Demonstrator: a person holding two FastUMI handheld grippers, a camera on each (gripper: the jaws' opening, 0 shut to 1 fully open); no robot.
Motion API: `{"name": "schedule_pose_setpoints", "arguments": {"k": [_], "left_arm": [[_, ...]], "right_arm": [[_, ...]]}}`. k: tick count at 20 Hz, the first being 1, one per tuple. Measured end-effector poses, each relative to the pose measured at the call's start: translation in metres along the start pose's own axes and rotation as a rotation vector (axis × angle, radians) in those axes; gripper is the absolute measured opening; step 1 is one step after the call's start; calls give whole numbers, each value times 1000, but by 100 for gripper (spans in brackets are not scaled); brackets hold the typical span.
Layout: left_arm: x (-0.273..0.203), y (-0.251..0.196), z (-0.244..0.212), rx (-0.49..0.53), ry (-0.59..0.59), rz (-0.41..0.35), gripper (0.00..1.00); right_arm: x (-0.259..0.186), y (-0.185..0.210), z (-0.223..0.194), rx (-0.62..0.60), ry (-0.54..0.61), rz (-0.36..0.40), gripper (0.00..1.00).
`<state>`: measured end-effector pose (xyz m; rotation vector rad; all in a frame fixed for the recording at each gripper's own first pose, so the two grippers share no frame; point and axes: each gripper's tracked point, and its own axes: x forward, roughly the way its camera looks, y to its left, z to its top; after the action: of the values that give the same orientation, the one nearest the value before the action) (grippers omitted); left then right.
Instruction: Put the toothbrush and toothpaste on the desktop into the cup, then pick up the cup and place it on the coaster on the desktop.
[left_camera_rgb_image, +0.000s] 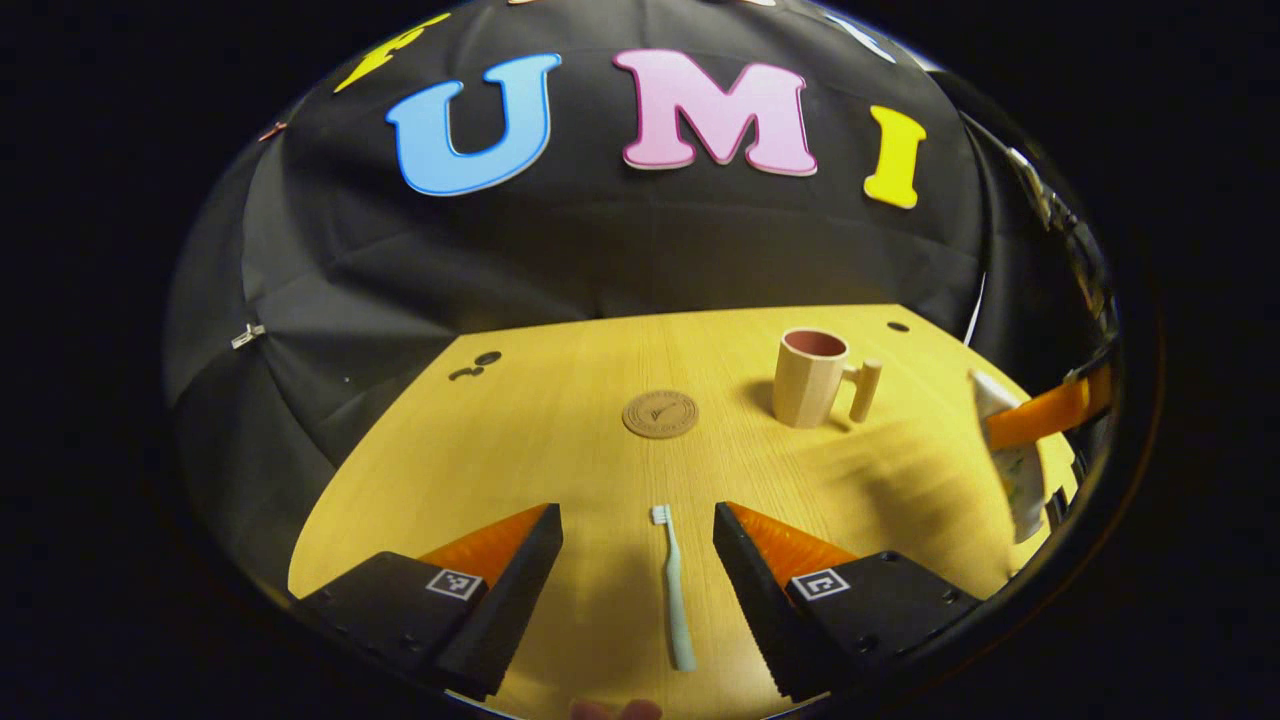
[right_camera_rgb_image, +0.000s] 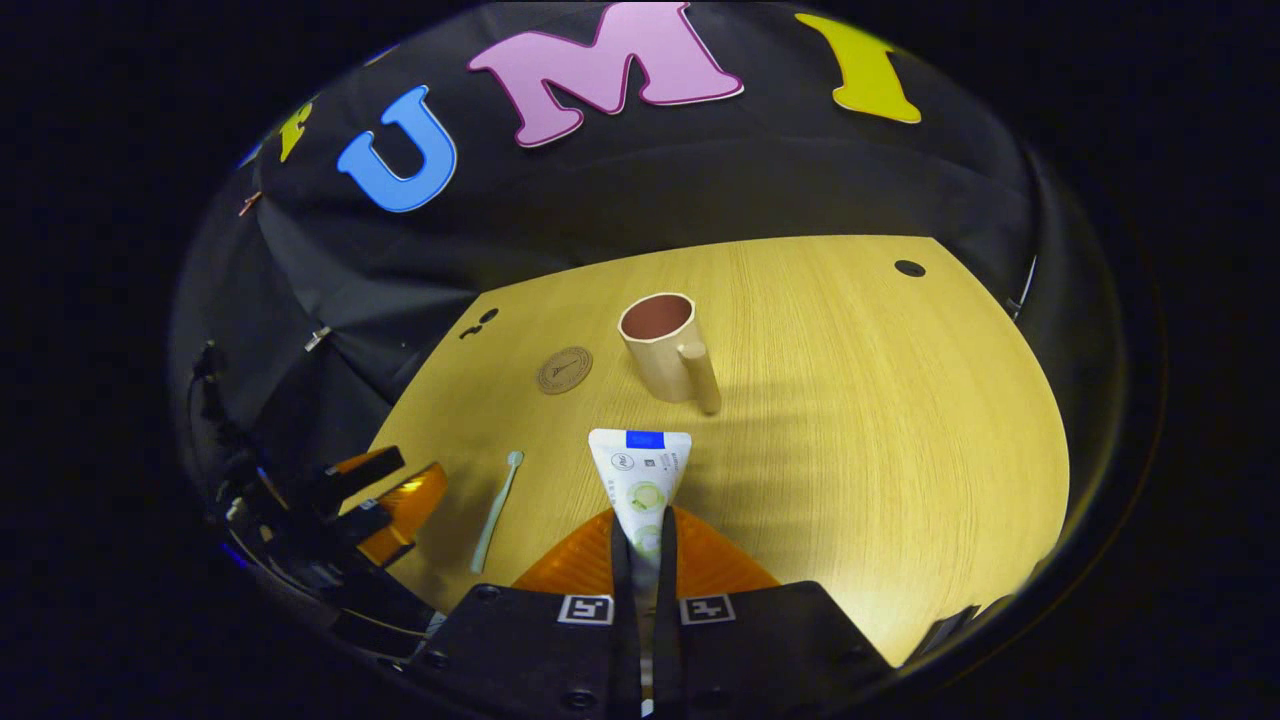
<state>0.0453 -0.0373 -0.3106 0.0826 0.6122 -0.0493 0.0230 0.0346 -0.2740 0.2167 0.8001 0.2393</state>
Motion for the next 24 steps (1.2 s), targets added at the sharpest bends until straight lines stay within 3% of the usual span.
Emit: {"name": "schedule_pose_setpoints", "arguments": {"k": [7,13,15,19,21,23,24], "left_arm": [[42,-5,-52,10,193,34,96],[51,-9,-73,37,265,19,96],[50,-13,-74,42,270,-1,92],[51,-28,-77,-5,276,-68,47],[50,-25,-76,-15,306,-59,34],[51,-25,-74,-13,322,-73,14],[51,-25,-74,-5,323,-77,11]], "right_arm": [[-22,-29,8,28,-25,20,9],[-26,-55,5,55,-16,2,9],[-25,-58,5,63,-15,0,9],[-25,-57,7,75,-16,4,9],[-26,-56,7,76,-18,7,9],[-26,-55,6,79,-21,9,9],[-25,-56,6,80,-20,9,9]]}}
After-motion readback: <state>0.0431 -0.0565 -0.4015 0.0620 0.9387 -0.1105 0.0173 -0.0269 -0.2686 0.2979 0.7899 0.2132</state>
